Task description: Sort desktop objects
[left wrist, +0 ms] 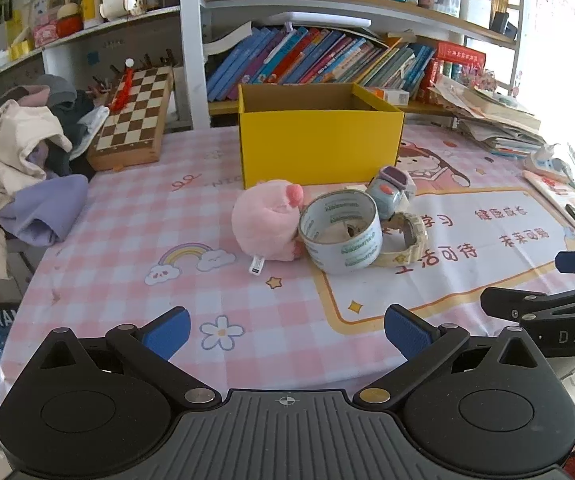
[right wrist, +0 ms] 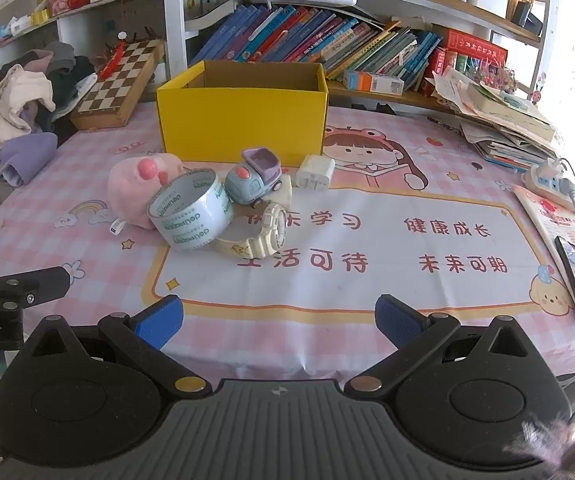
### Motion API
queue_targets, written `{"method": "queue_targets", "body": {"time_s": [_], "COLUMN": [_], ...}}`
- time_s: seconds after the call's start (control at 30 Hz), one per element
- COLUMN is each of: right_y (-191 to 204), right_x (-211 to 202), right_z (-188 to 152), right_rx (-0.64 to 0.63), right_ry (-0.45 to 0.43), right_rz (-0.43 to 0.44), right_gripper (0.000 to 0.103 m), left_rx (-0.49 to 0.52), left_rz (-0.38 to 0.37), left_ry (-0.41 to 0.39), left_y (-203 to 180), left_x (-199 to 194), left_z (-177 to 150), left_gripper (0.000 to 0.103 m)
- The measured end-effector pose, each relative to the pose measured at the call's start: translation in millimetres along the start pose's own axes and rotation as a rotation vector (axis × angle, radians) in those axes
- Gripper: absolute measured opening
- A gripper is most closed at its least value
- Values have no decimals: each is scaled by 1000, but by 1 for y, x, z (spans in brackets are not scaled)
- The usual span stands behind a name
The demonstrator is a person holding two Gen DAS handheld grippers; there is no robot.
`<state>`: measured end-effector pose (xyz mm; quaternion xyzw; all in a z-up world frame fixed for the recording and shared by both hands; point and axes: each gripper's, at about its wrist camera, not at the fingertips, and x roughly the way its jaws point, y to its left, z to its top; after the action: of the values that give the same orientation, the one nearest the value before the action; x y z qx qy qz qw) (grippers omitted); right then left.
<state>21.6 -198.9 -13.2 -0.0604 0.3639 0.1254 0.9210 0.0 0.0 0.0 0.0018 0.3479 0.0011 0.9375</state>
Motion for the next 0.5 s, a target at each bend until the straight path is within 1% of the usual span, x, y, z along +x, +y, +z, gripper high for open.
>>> {"method": "queue_targets", "body": {"time_s": [0.2,0.27,0.37,0.5], "right_y": [2,-1,-1,-2], "right_x": [2,1,2,2], "right_z": [4,4,-1,0], "right_rx": [-14,-13,-12,-14], "right_ry": [13,3,-7,5], "right_rz": [16,19,14,12], "right_gripper": [103,103,103,103], "left_rx": [-4,-5,-6,3], "left_rz": [5,7,8,11], "left_ry": [25,34,46,53], "left_y": [0,-1,-1,-2], "left_x": [2,2,3,3], "left_z": [0,0,0,1], "left_gripper": [103,103,103,103]}}
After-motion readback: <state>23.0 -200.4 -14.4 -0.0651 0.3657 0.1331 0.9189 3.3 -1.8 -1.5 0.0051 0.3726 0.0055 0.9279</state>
